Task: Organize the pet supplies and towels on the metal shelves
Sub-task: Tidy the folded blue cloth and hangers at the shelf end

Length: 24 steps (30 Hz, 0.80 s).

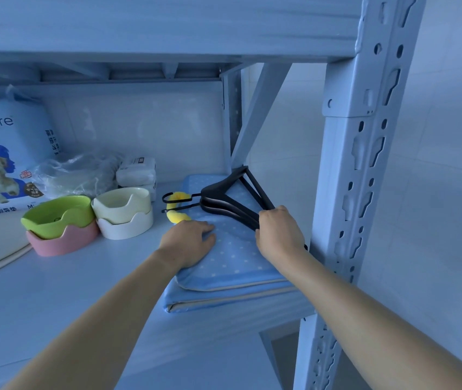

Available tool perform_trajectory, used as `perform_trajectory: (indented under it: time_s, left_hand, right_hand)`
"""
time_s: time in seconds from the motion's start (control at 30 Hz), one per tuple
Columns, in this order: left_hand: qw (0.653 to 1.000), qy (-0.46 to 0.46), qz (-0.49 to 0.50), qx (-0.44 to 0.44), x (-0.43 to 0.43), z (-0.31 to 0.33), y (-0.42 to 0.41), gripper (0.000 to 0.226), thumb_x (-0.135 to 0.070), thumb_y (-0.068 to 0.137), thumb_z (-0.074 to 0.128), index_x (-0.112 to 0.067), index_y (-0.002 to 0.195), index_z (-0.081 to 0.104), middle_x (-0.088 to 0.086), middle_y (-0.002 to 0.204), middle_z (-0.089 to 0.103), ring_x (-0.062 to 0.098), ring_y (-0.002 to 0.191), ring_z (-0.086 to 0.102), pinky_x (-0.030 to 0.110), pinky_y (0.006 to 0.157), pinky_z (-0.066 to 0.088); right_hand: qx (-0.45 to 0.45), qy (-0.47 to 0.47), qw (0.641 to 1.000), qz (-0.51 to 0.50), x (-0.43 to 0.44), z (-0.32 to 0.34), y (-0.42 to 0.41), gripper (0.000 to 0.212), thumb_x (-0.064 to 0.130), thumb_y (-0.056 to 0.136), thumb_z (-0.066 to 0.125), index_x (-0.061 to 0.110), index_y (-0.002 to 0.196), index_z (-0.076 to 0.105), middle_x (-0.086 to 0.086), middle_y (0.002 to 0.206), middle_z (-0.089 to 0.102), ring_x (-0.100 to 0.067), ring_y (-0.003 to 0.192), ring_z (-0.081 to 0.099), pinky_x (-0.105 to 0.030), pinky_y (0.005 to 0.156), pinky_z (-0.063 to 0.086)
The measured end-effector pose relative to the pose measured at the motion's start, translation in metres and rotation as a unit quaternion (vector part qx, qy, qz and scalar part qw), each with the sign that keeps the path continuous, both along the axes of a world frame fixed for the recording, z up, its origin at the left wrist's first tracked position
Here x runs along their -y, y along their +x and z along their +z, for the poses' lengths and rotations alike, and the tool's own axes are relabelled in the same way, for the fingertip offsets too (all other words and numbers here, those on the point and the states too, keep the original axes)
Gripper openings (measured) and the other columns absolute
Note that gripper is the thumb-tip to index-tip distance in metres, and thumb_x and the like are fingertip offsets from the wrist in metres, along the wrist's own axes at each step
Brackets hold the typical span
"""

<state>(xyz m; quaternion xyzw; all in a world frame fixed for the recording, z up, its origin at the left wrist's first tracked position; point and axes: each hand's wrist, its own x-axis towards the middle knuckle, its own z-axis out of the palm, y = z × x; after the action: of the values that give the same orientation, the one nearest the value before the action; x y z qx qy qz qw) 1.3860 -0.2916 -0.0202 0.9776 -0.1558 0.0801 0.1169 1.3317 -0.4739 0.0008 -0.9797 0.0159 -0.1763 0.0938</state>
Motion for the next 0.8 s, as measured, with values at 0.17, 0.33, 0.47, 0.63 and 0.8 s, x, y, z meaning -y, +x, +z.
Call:
perform_trajectory:
  time_s: [0.17, 0.33, 0.47, 0.63, 0.8]
  left_hand:
    - [1.0, 0.002, 0.008, -0.004, -0.002, 0.001, 0.009, 0.044, -0.044, 0.096, 0.035, -0.031, 0.137, 0.044, -0.008, 0.141, 0.046, 0.017, 0.127, 0.044, 0.033, 0.1, 0.041]
    - [0.999, -0.004, 0.035, 0.009, -0.003, 0.0, 0.011, 0.041, -0.043, 0.097, 0.034, -0.031, 0.134, 0.047, -0.005, 0.136, 0.051, 0.019, 0.122, 0.048, 0.033, 0.093, 0.045]
    - [0.998, -0.011, 0.066, 0.014, -0.004, -0.003, 0.012, 0.043, -0.044, 0.096, 0.033, -0.031, 0.136, 0.045, -0.004, 0.136, 0.051, 0.02, 0.12, 0.05, 0.031, 0.091, 0.046]
    - [0.998, -0.008, 0.069, 0.015, -0.007, -0.003, 0.016, 0.043, -0.044, 0.096, 0.033, -0.031, 0.136, 0.045, -0.006, 0.138, 0.049, 0.019, 0.123, 0.048, 0.031, 0.092, 0.044]
    - [0.994, -0.098, -0.009, -0.036, -0.026, -0.006, 0.012, 0.043, -0.038, 0.097, 0.041, -0.03, 0.139, 0.042, -0.01, 0.15, 0.032, 0.011, 0.138, 0.027, 0.024, 0.11, 0.02]
  right_hand:
    - [-0.01, 0.027, 0.999, -0.015, -0.001, -0.001, 0.015, 0.013, 0.0, 0.088, 0.054, 0.011, 0.083, 0.049, -0.004, 0.088, 0.039, -0.01, 0.055, 0.032, -0.02, 0.041, 0.022]
    - [-0.006, 0.035, 0.999, -0.004, -0.002, -0.004, 0.033, 0.014, 0.002, 0.087, 0.055, 0.01, 0.079, 0.047, -0.008, 0.099, 0.046, -0.011, 0.053, 0.034, -0.021, 0.041, 0.024]
    - [0.006, 0.048, 0.998, 0.029, -0.001, -0.005, 0.04, 0.011, 0.011, 0.09, 0.054, 0.009, 0.08, 0.051, -0.008, 0.097, 0.046, -0.02, 0.065, 0.045, -0.024, 0.049, 0.033]
    - [0.01, 0.047, 0.998, 0.041, 0.001, -0.007, 0.047, 0.009, 0.016, 0.091, 0.054, 0.01, 0.085, 0.054, -0.009, 0.099, 0.048, -0.022, 0.07, 0.049, -0.027, 0.057, 0.039]
    - [0.004, 0.04, 0.998, 0.05, 0.002, -0.008, 0.048, 0.012, 0.021, 0.092, 0.053, 0.011, 0.086, 0.052, -0.01, 0.104, 0.048, -0.021, 0.069, 0.048, -0.027, 0.06, 0.039]
